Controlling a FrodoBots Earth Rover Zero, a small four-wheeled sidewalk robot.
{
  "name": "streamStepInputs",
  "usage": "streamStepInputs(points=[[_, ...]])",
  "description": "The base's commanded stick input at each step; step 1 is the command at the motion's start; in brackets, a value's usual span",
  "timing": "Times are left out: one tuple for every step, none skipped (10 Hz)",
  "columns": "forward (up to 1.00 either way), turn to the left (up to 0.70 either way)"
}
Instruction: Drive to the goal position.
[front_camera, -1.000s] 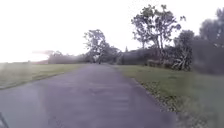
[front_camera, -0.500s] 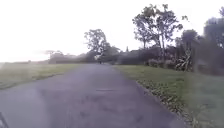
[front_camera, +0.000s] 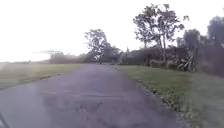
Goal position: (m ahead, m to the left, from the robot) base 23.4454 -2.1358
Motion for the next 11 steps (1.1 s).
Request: streamStepInputs(points=[[0.7,0.0],[0.7,0.0],[0.7,0.0],[0.7,0.0],[0.7,0.0],[0.7,0.0],[0.7,0.0],[0.7,0.0],[0.7,0.0],[0.7,0.0],[0.7,0.0]])
